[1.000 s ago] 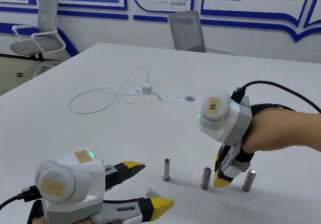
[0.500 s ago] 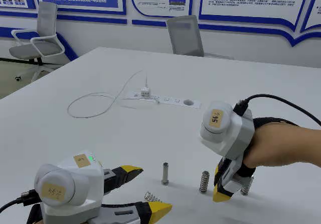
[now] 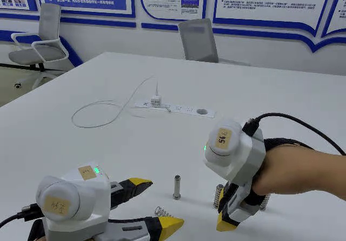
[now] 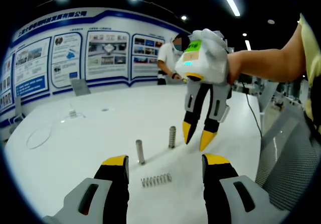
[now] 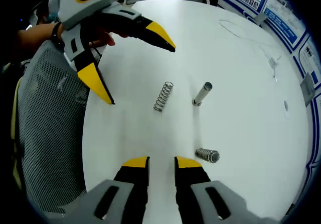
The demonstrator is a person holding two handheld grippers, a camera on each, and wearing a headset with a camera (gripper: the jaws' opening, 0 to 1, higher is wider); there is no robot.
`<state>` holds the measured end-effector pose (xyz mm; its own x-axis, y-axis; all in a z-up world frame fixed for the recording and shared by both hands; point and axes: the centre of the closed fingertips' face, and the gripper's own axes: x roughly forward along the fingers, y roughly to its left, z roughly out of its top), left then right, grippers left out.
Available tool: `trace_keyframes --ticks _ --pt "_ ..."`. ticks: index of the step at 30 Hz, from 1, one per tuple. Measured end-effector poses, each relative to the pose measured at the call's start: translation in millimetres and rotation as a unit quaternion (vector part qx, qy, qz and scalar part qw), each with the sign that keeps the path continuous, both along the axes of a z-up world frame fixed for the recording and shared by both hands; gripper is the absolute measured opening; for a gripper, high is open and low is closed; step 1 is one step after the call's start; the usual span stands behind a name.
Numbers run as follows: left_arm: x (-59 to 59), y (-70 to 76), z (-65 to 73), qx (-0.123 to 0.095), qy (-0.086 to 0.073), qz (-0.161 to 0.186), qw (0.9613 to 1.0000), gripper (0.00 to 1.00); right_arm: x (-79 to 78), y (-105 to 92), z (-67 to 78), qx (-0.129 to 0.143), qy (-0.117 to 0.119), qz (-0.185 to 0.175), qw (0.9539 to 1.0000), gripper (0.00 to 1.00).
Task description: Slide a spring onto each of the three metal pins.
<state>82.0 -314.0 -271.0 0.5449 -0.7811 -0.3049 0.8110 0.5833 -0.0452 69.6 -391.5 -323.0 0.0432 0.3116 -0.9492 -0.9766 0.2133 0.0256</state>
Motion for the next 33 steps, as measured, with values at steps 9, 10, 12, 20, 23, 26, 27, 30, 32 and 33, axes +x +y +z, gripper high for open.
trace_keyframes --ticks 9,10,12,20,23,26,27,30,32,33 --pt "-0.1 0.2 0.7 -0.001 -0.001 0.001 1.0 0.6 -0.6 22.6 1.7 0.023 -0.007 0.004 0.9997 0.21" --pt "-0.2 0.2 0.8 -0.001 -0.001 0.001 1.0 0.6 0.0 26.0 1.1 0.027 -0.009 0.004 0.9996 0.21" --pt "-0.3 0.2 0.8 -0.001 -0.001 0.001 1.0 0.6 1.3 30.7 0.2 0.033 -0.011 0.003 0.9994 0.21" --pt "-0.6 0.0 0.3 0.0 0.0 0.0 1.0 0.6 5.5 46.7 -4.7 0.06 -0.016 -0.01 0.998 0.21" --pt "-0.5 -0.1 0.3 0.0 -0.001 0.0 1.0 0.6 7.5 52.3 -6.7 0.072 -0.019 -0.017 0.9971 0.21" --pt "-0.4 0.2 0.4 0.0 0.0 0.0 1.0 0.6 9.8 57.3 -9.3 0.082 -0.02 -0.025 0.9961 0.21" --pt "-0.4 0.2 0.3 0.0 0.0 0.001 1.0 0.6 10.5 58.7 -9.9 0.084 -0.021 -0.028 0.9958 0.21" --pt "-0.5 0.2 0.4 0.0 -0.001 0.0 1.0 0.6 12.3 63.0 -12.7 0.092 -0.022 -0.035 0.9949 0.21" --pt "-0.5 0.1 0.5 0.0 -0.001 0.0 1.0 0.6 13.2 64.8 -14.9 0.096 -0.023 -0.04 0.9944 0.21" --pt "-0.5 0.1 0.4 0.0 -0.001 0.0 1.0 0.6 13.7 65.4 -16.0 0.097 -0.022 -0.042 0.9941 0.21"
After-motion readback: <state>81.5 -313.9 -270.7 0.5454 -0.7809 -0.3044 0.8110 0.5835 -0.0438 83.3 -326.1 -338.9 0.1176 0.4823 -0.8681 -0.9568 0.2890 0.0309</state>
